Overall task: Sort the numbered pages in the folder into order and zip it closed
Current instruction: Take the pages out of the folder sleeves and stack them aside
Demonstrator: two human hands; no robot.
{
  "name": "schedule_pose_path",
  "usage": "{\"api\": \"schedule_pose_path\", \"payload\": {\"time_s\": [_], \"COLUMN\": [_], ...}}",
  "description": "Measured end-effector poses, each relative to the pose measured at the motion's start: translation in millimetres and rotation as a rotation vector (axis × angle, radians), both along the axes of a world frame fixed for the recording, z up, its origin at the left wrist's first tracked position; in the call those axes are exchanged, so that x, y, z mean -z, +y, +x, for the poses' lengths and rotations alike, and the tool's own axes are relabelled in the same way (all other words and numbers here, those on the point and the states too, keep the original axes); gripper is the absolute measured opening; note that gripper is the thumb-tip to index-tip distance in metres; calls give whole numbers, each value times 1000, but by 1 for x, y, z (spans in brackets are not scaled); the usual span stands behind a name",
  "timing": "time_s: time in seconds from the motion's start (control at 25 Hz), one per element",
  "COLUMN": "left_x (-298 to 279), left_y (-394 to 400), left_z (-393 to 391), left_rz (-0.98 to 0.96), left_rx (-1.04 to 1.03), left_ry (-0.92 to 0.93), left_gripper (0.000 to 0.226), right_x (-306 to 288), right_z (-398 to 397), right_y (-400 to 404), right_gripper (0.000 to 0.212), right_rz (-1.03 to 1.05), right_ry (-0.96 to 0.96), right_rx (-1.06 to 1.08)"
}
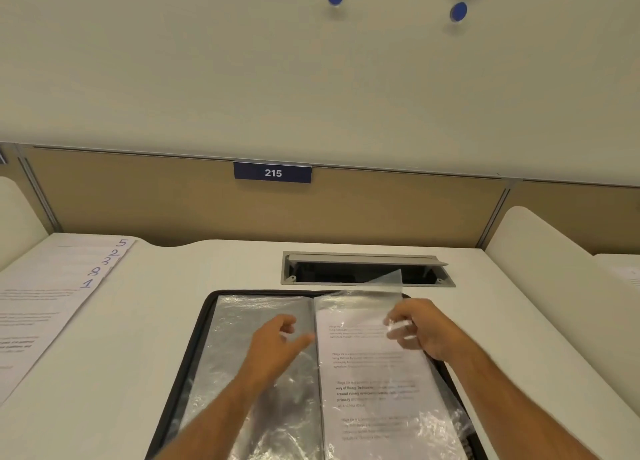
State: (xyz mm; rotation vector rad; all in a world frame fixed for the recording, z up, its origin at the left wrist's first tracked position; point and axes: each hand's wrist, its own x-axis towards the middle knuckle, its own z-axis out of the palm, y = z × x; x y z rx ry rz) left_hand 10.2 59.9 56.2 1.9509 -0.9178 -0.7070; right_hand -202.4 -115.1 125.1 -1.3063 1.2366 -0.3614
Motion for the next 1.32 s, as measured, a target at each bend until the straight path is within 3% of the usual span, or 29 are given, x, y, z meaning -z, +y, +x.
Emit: {"api": "schedule_pose_path", "payload": {"time_s": [0.08,0.2,0.4,0.48,0.64,0.72,0.88,1.0,1.12,1.32], "left_x": [-33,-72,-93,-91,-79,-69,-42,-16,3,25], "left_y": [-16,-32,-25,-16,6,17,38,49,53,53], "left_z": [-14,-24,-4,14,54,72,103,116,120,117], "left_rz": [-98,-177,-195,-168,-143,-117,-25,105,208,364], "left_rx": [-8,12,-91,-136,-230,-278,-327,-301,-298,-236], "left_ry": [206,404,364,358,359,326,191,39,-45,-235], "left_gripper": [41,47,31,23,31,31,38,43,53,65], "right_x": [-18,-36,-37,-30,-4,15,64,101,123,136], "right_z": [21,53,92,100,104,98,65,35,14,0], "right_y": [14,39,72,79,79,71,53,47,42,42], "right_gripper": [19,18,35,36,31,23,10,41,75,112], "right_rz": [-10,7,145,168,112,-19,-515,-732,-758,-740], "right_ry": [-68,-183,-368,-368,-320,-219,216,550,825,897], "right_rx": [-112,-240,-276,-269,-201,-154,-156,-253,-402,-413]}}
